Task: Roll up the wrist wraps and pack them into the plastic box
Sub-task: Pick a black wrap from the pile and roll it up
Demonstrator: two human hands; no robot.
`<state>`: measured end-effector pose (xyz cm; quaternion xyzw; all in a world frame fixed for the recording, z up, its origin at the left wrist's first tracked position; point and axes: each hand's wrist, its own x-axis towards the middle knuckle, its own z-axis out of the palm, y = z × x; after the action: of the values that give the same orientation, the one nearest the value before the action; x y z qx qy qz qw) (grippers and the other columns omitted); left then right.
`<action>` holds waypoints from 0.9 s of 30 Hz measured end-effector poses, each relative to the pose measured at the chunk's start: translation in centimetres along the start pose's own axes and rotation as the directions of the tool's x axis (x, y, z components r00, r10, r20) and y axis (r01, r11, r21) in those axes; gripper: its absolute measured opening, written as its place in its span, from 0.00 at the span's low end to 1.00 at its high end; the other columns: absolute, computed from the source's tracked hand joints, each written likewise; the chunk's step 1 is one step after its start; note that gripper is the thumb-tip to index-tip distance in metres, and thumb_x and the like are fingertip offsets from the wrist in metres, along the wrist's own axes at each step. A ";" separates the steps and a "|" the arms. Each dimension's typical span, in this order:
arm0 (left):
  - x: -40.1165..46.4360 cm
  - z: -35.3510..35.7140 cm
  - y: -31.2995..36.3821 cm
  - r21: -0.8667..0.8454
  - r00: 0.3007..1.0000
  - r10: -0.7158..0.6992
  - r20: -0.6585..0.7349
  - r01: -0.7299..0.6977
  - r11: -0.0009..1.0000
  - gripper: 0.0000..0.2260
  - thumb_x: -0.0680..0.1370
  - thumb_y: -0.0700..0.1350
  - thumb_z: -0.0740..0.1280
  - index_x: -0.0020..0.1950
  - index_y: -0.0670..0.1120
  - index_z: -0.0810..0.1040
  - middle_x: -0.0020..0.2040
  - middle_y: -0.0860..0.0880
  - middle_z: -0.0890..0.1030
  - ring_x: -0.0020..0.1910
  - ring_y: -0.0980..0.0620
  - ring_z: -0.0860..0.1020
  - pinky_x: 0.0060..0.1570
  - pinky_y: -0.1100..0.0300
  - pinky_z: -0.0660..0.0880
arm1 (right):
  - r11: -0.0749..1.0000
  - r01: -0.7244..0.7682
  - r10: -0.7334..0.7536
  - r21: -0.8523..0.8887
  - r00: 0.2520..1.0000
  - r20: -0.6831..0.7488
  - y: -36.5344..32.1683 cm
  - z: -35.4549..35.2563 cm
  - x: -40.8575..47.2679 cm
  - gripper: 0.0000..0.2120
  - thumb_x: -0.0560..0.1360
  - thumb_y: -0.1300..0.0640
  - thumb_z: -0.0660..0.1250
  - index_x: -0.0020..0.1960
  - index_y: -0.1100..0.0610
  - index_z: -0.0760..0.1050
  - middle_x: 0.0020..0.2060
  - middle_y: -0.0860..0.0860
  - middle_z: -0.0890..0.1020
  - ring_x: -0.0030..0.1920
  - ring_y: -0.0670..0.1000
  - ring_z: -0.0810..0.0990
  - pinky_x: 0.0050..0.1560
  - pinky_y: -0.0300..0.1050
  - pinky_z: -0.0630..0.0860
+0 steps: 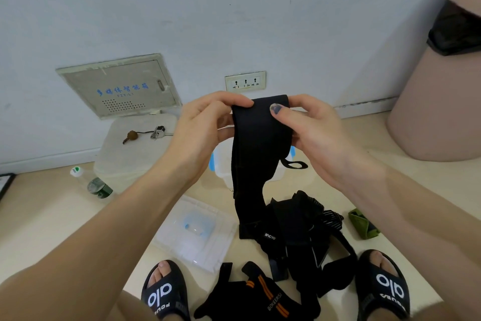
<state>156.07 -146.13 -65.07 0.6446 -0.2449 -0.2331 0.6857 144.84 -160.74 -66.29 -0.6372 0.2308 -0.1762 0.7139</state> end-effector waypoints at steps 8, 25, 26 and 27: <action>-0.1 0.2 -1.0 0.175 0.997 0.076 0.017 -0.078 0.982 0.08 0.78 0.34 0.70 0.50 0.46 0.80 0.50 0.45 0.81 0.44 0.52 0.83 0.52 0.58 0.79 | 0.998 0.041 -0.043 0.038 0.998 0.042 -0.3 -0.1 -0.4 0.06 0.81 0.62 0.68 0.57 0.61 0.75 0.41 0.53 0.88 0.42 0.49 0.87 0.42 0.41 0.82; -0.2 0.9 -1.2 0.254 0.985 0.135 0.106 -0.158 0.954 0.05 0.84 0.39 0.63 0.58 0.43 0.78 0.44 0.51 0.81 0.45 0.57 0.80 0.47 0.63 0.76 | 0.992 0.117 -0.115 -0.050 0.993 0.027 0.2 -0.3 0.0 0.05 0.80 0.63 0.69 0.55 0.58 0.80 0.43 0.56 0.88 0.45 0.53 0.87 0.52 0.50 0.83; -0.2 0.7 -1.2 0.269 0.982 0.150 0.112 -0.175 0.947 0.06 0.84 0.38 0.63 0.59 0.43 0.78 0.46 0.50 0.81 0.47 0.56 0.80 0.48 0.63 0.76 | 0.992 0.112 -0.110 -0.056 0.993 0.039 0.2 -0.3 0.0 0.05 0.80 0.63 0.69 0.55 0.58 0.80 0.43 0.55 0.88 0.45 0.53 0.87 0.53 0.51 0.83; -0.2 0.6 -1.2 0.273 0.980 0.158 0.119 -0.185 0.944 0.06 0.84 0.38 0.63 0.59 0.43 0.78 0.47 0.48 0.81 0.48 0.55 0.80 0.48 0.62 0.76 | 0.991 0.111 -0.107 -0.069 0.993 0.052 0.2 -0.4 0.1 0.05 0.80 0.63 0.69 0.56 0.58 0.80 0.43 0.55 0.88 0.46 0.53 0.87 0.54 0.52 0.84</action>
<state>155.50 -146.54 -66.21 0.7002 -0.3633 -0.1657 0.5918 144.65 -161.09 -66.47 -0.6780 0.1845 -0.1913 0.6853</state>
